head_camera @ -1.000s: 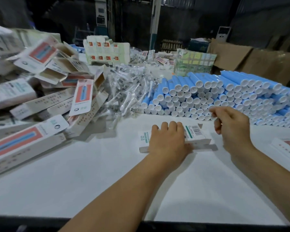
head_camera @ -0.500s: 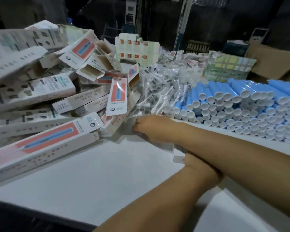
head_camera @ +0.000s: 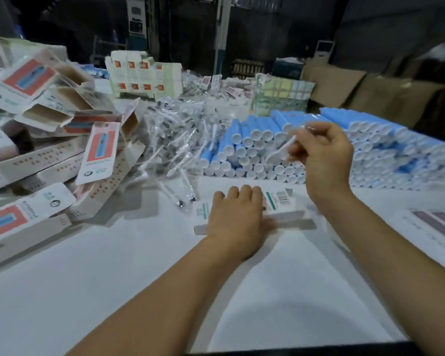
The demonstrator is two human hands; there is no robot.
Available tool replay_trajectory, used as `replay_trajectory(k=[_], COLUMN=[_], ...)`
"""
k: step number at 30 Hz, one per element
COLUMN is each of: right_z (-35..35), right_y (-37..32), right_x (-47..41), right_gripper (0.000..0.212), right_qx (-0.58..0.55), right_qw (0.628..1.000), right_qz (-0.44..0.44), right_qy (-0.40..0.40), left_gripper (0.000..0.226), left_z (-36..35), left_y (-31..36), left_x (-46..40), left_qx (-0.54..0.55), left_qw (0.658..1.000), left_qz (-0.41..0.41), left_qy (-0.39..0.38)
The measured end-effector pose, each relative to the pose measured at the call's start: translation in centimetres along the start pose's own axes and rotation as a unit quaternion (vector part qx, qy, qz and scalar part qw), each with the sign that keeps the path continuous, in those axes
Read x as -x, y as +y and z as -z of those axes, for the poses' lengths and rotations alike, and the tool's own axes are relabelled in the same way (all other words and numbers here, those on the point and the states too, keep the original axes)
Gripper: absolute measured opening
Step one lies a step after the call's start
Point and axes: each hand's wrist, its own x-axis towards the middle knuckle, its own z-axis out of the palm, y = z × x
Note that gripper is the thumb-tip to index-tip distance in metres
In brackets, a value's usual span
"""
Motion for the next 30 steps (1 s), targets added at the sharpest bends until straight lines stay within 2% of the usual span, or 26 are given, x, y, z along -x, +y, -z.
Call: replay_trajectory(k=[3, 6, 11, 17, 19, 22, 23, 27, 30], right_z=[5.8, 8.3, 7.4, 6.1, 5.6, 5.2, 5.2, 6.5, 6.8], right_y=[1.0, 3.1, 4.7, 5.4, 5.4, 5.5, 5.5, 5.1, 4.9], right_x=[-0.1, 1.7, 3.6, 5.0, 5.5, 5.7, 5.6, 5.2, 5.9], right_gripper=[0.020, 0.018, 0.012, 0.015, 0.009, 0.023, 0.027, 0.032, 0.027], right_qx=[-0.103, -0.116, -0.073, 0.134, 0.129, 0.097, 0.092, 0.111, 0.101], right_qw=[0.973, 0.951, 0.951, 0.958, 0.966, 0.970, 0.971, 0.969, 0.981], right_qz=[-0.131, -0.198, -0.237, -0.220, -0.214, -0.222, -0.222, -0.177, -0.124], right_qy=[0.159, 0.205, 0.184, 0.126, 0.071, 0.002, 0.012, 0.132, 0.113], left_gripper=[0.061, 0.062, 0.069, 0.074, 0.077, 0.074, 0.074, 0.074, 0.074], left_z=[-0.5, -0.9, -0.9, -1.0, -1.0, -1.0, -0.9, -0.7, -0.8], left_y=[-0.1, -0.1, 0.0, 1.1, 1.4, 0.9, 0.5, -0.4, -0.9], left_x=[0.0, -0.2, 0.2, 0.6, 0.6, 0.4, 0.4, -0.1, -0.4], left_qx=[0.003, 0.006, -0.020, -0.036, -0.031, -0.037, -0.034, -0.017, -0.015], left_qw=[0.999, 0.997, 0.997, 0.996, 0.996, 0.995, 0.995, 0.995, 0.994], left_qz=[0.017, 0.027, 0.024, -0.003, -0.007, -0.006, 0.000, 0.024, 0.040], left_qy=[0.052, 0.065, 0.076, 0.076, 0.083, 0.091, 0.092, 0.100, 0.101])
